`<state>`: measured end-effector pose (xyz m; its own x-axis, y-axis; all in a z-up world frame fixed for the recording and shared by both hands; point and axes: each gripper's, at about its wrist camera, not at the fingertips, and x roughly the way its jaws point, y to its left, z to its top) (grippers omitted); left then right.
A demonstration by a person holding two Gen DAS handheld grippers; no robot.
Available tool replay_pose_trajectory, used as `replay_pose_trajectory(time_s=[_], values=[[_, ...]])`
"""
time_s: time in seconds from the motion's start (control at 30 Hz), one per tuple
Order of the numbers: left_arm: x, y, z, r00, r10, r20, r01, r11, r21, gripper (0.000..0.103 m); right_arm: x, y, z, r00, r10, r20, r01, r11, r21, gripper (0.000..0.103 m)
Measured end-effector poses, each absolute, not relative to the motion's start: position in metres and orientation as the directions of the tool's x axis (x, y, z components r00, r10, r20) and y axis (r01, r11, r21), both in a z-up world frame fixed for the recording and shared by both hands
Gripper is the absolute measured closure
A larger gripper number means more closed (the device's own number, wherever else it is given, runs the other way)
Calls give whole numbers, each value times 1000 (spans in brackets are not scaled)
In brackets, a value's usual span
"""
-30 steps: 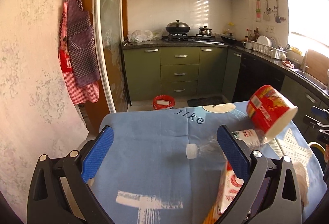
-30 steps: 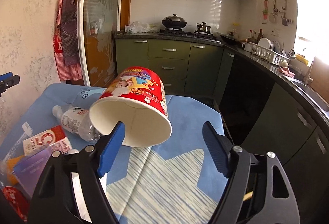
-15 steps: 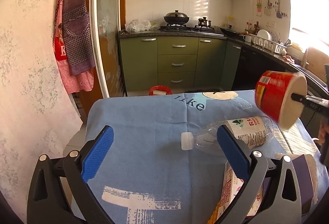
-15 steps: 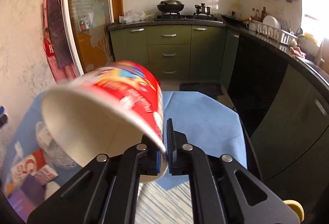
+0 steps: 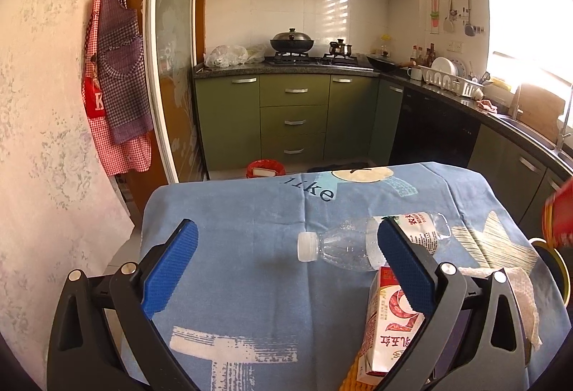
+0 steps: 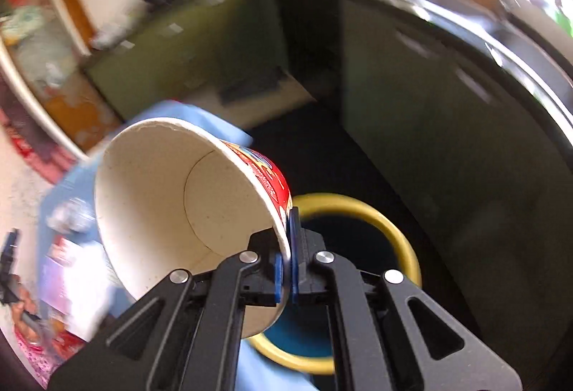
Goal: Collect trash
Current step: 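Carry the paper cup over the yellow-rimmed bin and release it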
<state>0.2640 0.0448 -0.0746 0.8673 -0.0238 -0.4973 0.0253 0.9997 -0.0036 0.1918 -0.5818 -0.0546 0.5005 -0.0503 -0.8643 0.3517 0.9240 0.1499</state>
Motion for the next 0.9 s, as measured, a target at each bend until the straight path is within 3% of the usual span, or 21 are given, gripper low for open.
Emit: replay_pose_trajectory(time_s=[0.2,0.27,0.3,0.6,0.7,0.9], values=[[262,46,-72,869,-32,-494,27,1000,-16,4,196,-621,-115,375,-11,-927,454,874,173,91],[263,45,-73,864,-38,-502,33,999,-20,4,201,-626,-131,349,2,-937,483,857,182,76],[264,44,-74,862,-41,-506,37,999,-19,4,202,-626,-134,348,-16,-937,495,853,169,60],[262,31,-71,847,-83,-525,100,995,3,4,193,-610,-114,457,8,-889,405,888,216,57],[266,22,-61,823,-150,-548,198,980,29,4,187,-592,-103,467,25,-884,359,908,216,55],[294,-14,-50,742,-306,-596,517,828,219,4,190,-576,-95,475,53,-879,309,924,223,54]])
